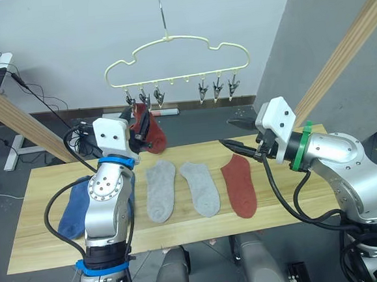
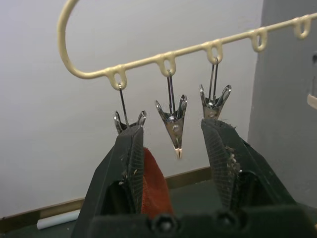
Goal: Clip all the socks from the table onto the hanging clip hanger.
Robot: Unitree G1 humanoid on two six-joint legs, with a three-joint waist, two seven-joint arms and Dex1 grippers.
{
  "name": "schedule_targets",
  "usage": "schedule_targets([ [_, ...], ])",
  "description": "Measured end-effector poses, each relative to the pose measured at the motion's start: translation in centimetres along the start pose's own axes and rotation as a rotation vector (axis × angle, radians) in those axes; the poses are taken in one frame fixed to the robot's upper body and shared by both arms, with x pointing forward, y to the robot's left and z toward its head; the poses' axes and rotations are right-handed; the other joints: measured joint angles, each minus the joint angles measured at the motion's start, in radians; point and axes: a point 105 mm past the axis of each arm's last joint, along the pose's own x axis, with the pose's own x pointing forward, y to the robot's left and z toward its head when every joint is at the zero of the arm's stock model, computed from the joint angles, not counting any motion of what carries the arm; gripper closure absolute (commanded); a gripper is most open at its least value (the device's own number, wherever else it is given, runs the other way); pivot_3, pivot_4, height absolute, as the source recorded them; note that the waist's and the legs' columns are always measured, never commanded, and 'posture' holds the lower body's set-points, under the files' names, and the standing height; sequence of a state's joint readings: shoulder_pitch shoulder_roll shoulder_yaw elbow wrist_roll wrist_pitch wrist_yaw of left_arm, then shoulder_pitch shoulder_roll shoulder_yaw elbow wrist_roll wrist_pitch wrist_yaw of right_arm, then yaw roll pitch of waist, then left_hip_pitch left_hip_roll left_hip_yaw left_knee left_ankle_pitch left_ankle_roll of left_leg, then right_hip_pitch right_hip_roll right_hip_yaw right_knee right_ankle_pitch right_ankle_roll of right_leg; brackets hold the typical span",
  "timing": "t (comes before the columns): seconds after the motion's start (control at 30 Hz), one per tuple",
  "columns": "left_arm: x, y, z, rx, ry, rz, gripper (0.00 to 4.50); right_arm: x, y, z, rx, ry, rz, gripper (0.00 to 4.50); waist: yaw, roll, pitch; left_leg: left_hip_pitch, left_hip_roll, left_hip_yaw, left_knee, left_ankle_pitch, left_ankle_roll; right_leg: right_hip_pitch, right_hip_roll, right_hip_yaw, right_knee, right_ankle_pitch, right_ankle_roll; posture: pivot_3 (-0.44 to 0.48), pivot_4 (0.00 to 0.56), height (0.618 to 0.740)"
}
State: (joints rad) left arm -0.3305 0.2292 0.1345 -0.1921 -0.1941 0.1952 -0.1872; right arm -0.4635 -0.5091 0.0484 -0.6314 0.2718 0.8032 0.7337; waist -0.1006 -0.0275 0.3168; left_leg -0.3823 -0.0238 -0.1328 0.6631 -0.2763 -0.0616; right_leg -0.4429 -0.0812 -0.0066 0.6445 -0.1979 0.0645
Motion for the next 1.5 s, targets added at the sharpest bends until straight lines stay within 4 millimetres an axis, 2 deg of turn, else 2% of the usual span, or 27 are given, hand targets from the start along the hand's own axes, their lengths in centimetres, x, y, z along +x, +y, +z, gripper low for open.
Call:
schedule_targets([
  [0.07,0.3,-0.2,-0.5,0.003,0.018,-0.005,2.83,-0.1,0.1,0.2,0.009,-0.003,-0.002,1.99,-0.005,0.0,0.0,0.0,0.0,0.0,0.0,0.0,0.0,0.0,0.0,0.0,0.0,0.002,-0.004,-0.241,0.328,0.74],
  [0.33,1.8,-0.1,-1.5,0.017,0.042,0.019,2.83,-0.2,-0.1,0.8,0.005,-0.016,-0.004,1.99,-0.013,0.0,0.0,0.0,0.0,0.0,0.0,0.0,0.0,0.0,0.0,0.0,-0.001,0.002,-0.003,-0.252,0.328,0.74],
  [0.73,4.0,0.3,-0.6,0.018,-0.028,0.028,2.83,-0.5,0.1,1.3,0.025,-0.038,0.019,1.99,-0.015,0.0,0.0,-0.001,0.0,0.0,-0.001,0.0,0.0,0.0,0.0,0.0,-0.001,0.001,-0.002,-0.269,0.324,0.74],
  [0.87,4.4,0.4,0.0,0.016,-0.062,0.024,2.83,-0.6,0.2,1.3,0.03,-0.039,0.028,1.99,-0.015,-0.001,0.0,-0.001,0.0,0.0,-0.001,0.0,0.0,0.0,0.0,0.0,-0.001,0.001,-0.002,-0.266,0.323,0.74],
  [1.17,4.6,0.4,0.0,0.013,-0.062,0.018,2.83,-0.6,0.2,1.4,0.036,-0.041,0.027,1.99,-0.015,-0.001,0.0,-0.001,0.0,0.0,-0.001,0.0,0.0,0.0,0.0,0.0,-0.001,-0.001,0.001,-0.26,0.319,0.74],
  [1.43,4.5,0.5,0.2,0.016,-0.066,0.019,4.36,-0.6,0.2,1.5,0.033,-0.044,0.027,1.99,-0.015,-0.001,0.0,-0.001,0.0,0.0,-0.001,0.0,0.0,0.0,0.0,0.0,-0.001,-0.001,0.001,-0.255,0.322,0.74],
  [1.5,4.5,0.5,0.3,0.018,-0.071,0.019,4.4,-0.6,0.3,1.5,0.035,-0.046,0.031,1.99,-0.015,0.0,0.0,-0.001,0.0,0.0,-0.001,0.0,0.0,0.0,0.0,0.0,-0.001,-0.001,0.001,-0.251,0.322,0.74],
])
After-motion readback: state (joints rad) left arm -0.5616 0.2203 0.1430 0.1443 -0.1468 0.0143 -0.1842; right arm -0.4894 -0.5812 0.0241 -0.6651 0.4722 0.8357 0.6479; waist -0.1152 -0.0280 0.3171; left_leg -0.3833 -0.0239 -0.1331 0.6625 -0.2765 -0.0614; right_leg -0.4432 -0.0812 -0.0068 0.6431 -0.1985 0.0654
